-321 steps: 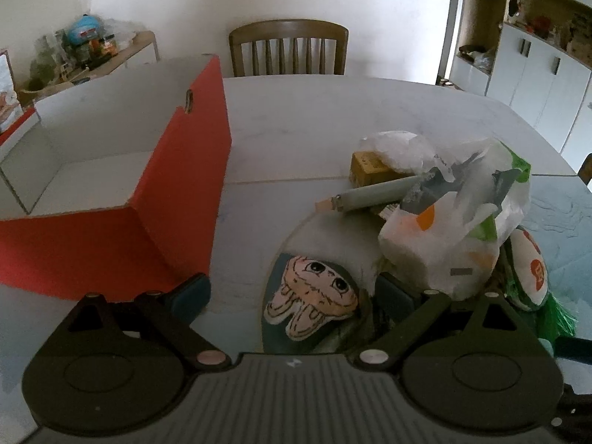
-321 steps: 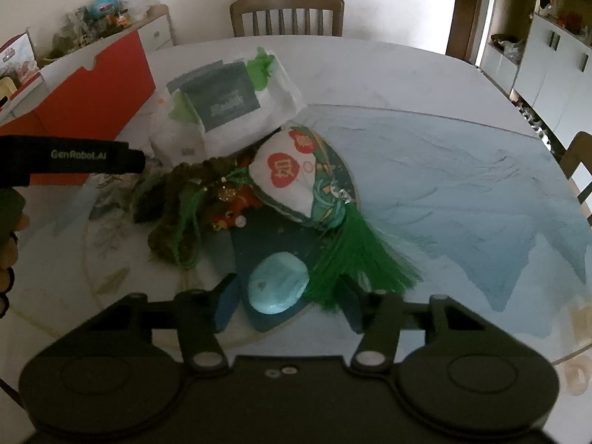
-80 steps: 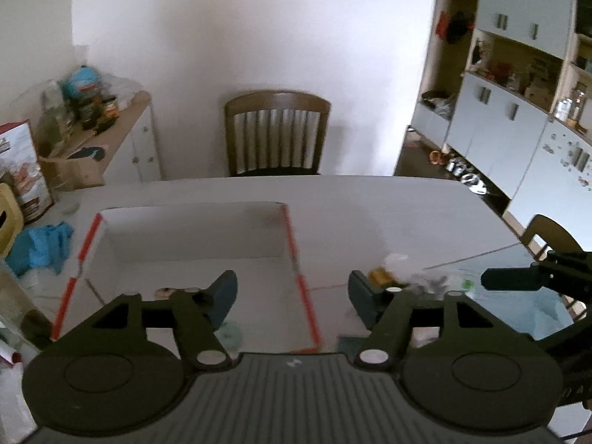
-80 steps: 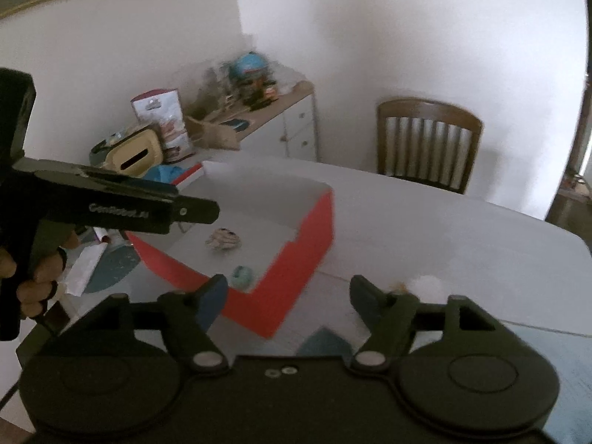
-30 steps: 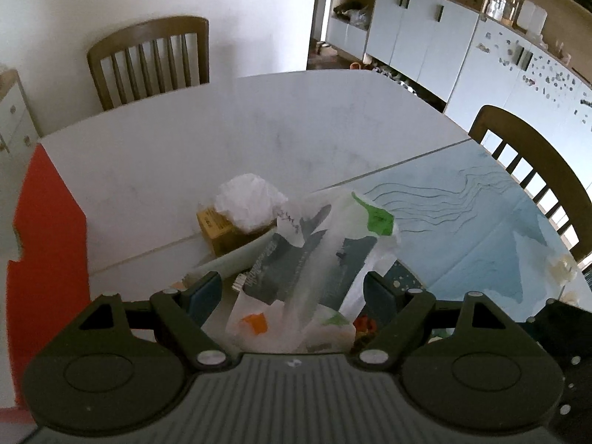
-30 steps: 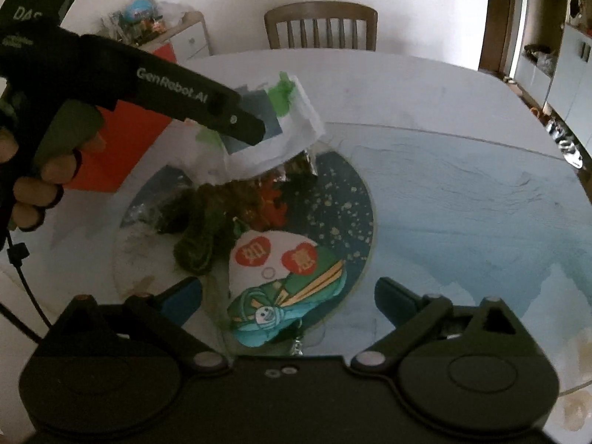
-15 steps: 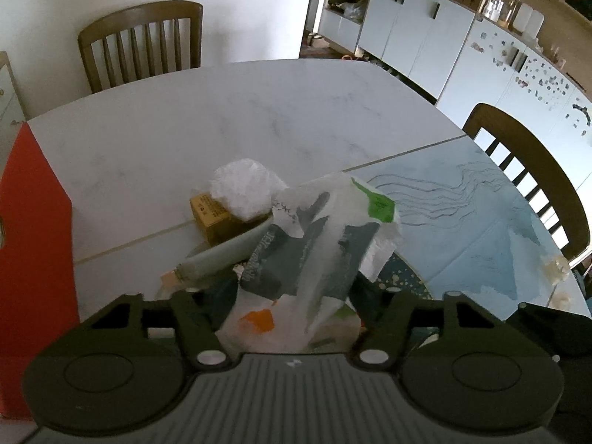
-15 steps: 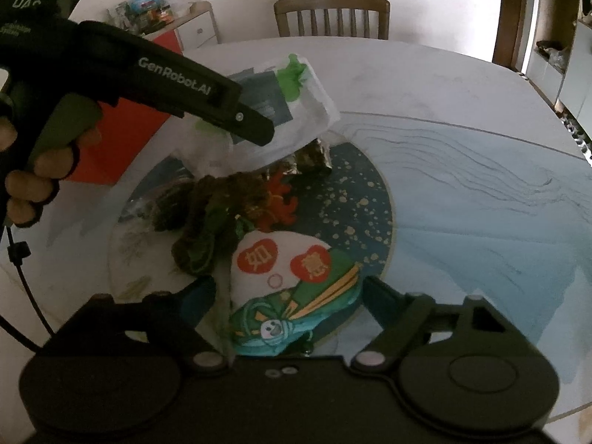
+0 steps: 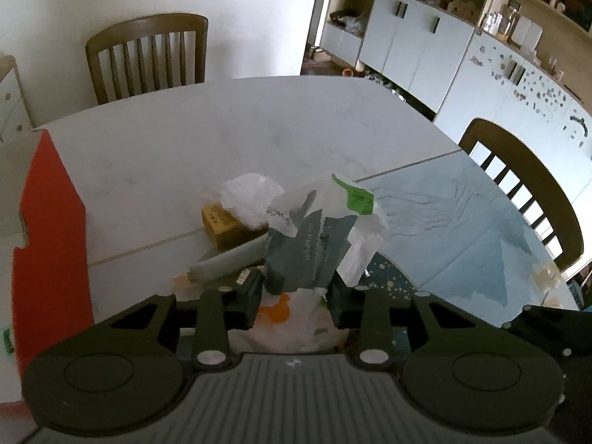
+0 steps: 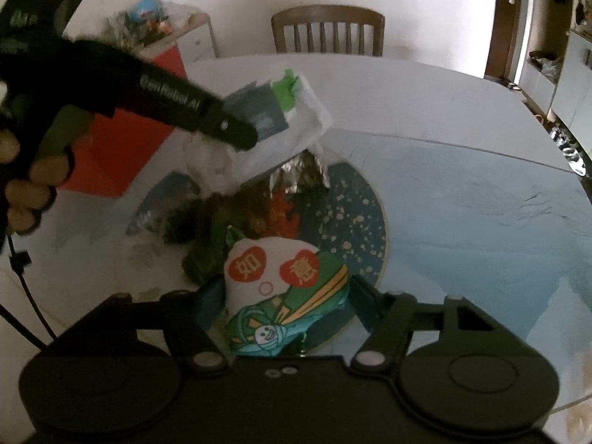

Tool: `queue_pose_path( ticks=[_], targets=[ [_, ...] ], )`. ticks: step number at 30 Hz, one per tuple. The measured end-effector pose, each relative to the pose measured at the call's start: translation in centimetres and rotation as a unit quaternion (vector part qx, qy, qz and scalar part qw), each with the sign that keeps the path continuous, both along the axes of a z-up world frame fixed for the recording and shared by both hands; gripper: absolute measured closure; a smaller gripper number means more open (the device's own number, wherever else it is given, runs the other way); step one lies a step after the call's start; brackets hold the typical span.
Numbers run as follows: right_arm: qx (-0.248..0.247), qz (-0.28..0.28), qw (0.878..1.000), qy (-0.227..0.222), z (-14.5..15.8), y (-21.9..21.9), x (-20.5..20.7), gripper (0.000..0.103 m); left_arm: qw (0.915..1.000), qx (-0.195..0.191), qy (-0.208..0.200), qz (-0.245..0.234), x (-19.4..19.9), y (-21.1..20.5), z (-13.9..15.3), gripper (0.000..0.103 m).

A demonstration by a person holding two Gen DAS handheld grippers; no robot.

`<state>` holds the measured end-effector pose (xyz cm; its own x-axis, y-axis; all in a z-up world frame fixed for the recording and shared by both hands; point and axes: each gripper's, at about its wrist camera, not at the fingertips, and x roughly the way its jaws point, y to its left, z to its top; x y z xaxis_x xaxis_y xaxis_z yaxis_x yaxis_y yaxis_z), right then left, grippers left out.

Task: Organize objects
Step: 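Grasp the white plastic bag with the left gripper while the right grasps the red-green pouch, then carry the bag and pouch in both grippers over the box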

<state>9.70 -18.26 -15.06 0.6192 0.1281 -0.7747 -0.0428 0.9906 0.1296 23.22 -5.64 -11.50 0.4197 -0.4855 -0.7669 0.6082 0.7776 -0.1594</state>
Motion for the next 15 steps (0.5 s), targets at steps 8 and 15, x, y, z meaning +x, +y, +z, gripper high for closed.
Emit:
queue_pose_path(
  ticks=[8,15],
  targets=[
    [0.012,-0.025,0.999,-0.03,3.7,-1.0,-1.2,0.035,0.9996,-0.023,-0.006,0.017,-0.6,2.2,2.2,0.07],
    [-0.007,-0.018,0.999,-0.044,8.2,-0.7,-1.0,0.035,0.9991,-0.025,-0.013,0.033,-1.3,4.5,4.8,0.07]
  ],
)
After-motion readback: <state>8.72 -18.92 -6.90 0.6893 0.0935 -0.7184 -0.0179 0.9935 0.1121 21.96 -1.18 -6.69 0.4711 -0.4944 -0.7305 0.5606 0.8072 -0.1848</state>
